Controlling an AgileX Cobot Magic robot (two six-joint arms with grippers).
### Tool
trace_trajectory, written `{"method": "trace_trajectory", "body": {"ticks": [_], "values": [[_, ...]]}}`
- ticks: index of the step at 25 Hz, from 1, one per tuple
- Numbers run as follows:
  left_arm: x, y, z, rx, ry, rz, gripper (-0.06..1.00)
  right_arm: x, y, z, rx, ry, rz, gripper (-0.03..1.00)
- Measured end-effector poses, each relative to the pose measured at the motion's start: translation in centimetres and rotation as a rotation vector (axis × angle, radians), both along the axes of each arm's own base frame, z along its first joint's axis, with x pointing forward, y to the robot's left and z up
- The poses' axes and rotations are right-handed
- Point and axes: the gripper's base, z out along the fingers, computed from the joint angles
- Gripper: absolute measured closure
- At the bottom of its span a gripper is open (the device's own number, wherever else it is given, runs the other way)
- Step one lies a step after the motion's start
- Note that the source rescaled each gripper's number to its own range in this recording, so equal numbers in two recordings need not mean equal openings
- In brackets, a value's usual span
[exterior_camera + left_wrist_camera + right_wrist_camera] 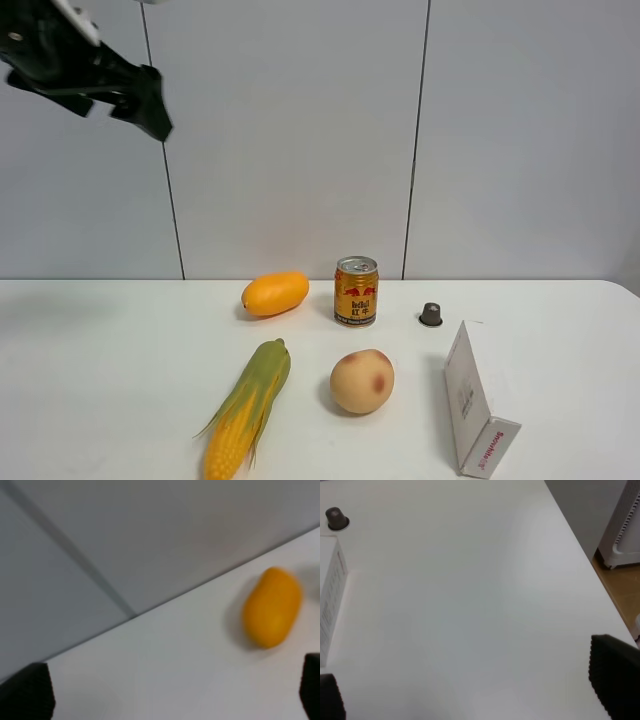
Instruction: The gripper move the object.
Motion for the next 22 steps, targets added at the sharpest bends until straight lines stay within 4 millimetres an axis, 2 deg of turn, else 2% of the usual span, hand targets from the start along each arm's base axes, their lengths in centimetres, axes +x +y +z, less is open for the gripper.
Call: {"method": "trace_trajectory", "body": {"ticks": [4, 7, 10, 14, 17, 22], "values": [[-2.0, 4.9, 2.4, 0.021, 0.016, 0.137, -0.05, 0.0, 0.0, 0.0, 0.0, 0.0, 0.0, -0.03], [-4.5, 7.7, 4.7, 0.035, -0.009, 0.225, -0.05, 0.0, 0.0, 0.0, 0.0, 0.0, 0.0, -0.03], [-8.0, 10.1, 7.1, 0.054, -0.036, 0.317, -0.05, 0.0, 0.0, 0.0, 0.0, 0.0, 0.0, -0.03], [-12.9, 12.3, 9.1, 0.07, -0.074, 0.43, -0.05, 0.0, 0.0, 0.0, 0.0, 0.0, 0.0, -0.03], [-16.7, 13.0, 9.0, 0.078, -0.087, 0.494, -0.05, 0.0, 0.0, 0.0, 0.0, 0.0, 0.0, -0.03], [-22.9, 12.4, 6.3, 0.049, -0.104, 0.532, -0.05, 0.0, 0.0, 0.0, 0.0, 0.0, 0.0, -0.03]]}}
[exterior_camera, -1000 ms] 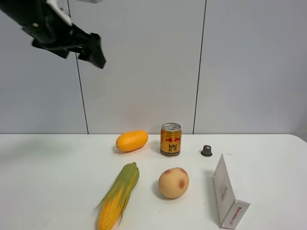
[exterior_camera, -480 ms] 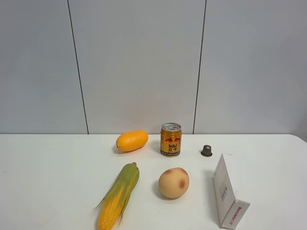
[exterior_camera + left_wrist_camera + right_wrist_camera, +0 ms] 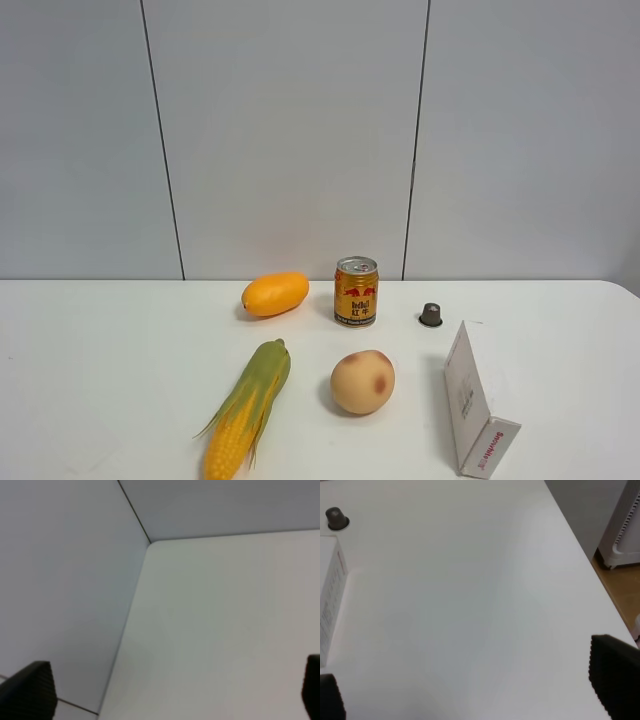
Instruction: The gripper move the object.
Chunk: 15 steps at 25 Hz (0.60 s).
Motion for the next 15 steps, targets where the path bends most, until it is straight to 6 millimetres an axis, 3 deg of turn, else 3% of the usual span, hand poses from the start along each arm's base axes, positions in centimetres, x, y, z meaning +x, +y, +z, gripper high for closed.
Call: {"method": "trace_trajectory", "body": {"ticks": [6, 9, 15], "values": [[-6.9, -2.0, -5.2, -0.116, -0.096, -0.014, -0.05, 0.0, 0.0, 0.0, 0.0, 0.0, 0.0, -0.03], [-9.6, -2.5, -6.9, -0.214, -0.16, 0.04, -0.05, 0.0, 0.0, 0.0, 0.0, 0.0, 0.0, -0.03], [-12.6, -3.1, -8.3, -0.333, -0.228, 0.106, -0.05, 0.0, 0.0, 0.0, 0.0, 0.0, 0.0, -0.03]]}}
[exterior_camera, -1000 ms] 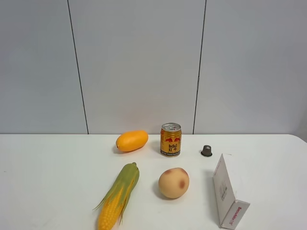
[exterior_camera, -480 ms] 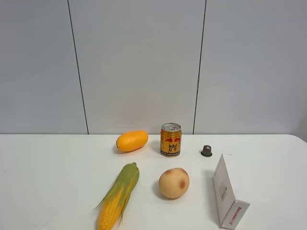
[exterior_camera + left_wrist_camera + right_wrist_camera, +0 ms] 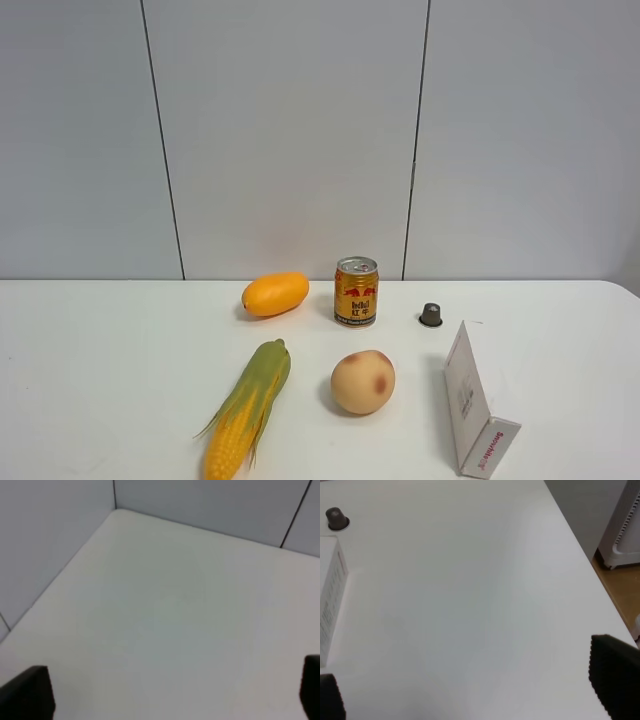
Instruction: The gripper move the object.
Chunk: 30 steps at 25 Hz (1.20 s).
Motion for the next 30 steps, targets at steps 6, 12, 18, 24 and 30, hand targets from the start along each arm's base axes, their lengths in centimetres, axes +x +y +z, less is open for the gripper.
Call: {"method": "trace_trajectory", "body": {"ticks": [6, 12, 18, 24, 30], "values": [[-0.8, 0.0, -0.5, 0.005, -0.001, 0.011, -0.05, 0.0, 0.0, 0.0, 0.0, 0.0, 0.0, -0.03], [0.4, -0.1, -4.0, -0.031, 0.063, -0.009, -0.05, 0.0, 0.0, 0.0, 0.0, 0.0, 0.0, -0.03], [1.0, -0.1, -4.7, -0.017, 0.058, -0.029, -0.05, 0.0, 0.0, 0.0, 0.0, 0.0, 0.0, -0.03], [1.0, 0.2, -4.8, 0.116, 0.092, -0.065, -0.05, 0.0, 0.0, 0.0, 0.0, 0.0, 0.0, -0.03], [1.0, 0.2, -4.8, 0.132, 0.097, -0.073, -0.05, 0.0, 0.0, 0.0, 0.0, 0.0, 0.0, -0.03]]}}
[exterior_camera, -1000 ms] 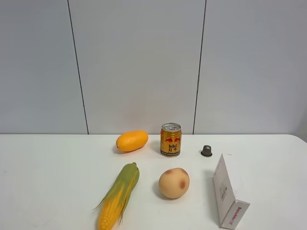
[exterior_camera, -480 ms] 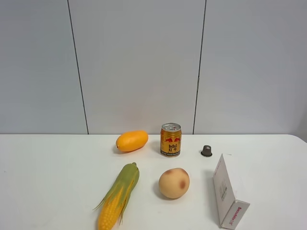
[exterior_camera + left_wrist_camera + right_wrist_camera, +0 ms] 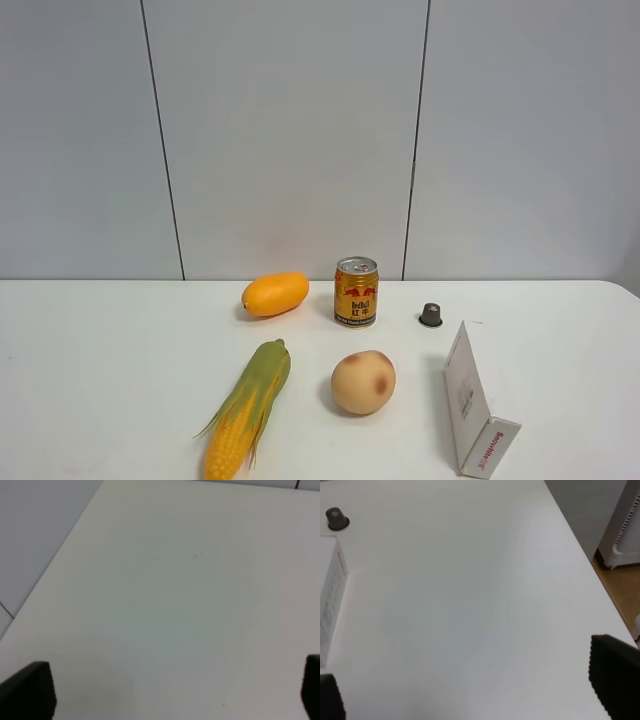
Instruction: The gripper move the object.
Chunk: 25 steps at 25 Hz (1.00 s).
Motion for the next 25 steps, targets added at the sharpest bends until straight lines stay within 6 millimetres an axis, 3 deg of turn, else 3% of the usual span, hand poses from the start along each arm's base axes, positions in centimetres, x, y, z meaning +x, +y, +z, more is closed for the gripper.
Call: {"method": "trace_trajectory", "body": {"ticks": [25], "values": [[0.0, 0.0, 0.0, 0.0, 0.0, 0.0, -0.05, 0.0, 0.0, 0.0, 0.0, 0.0, 0.0, -0.03]]}}
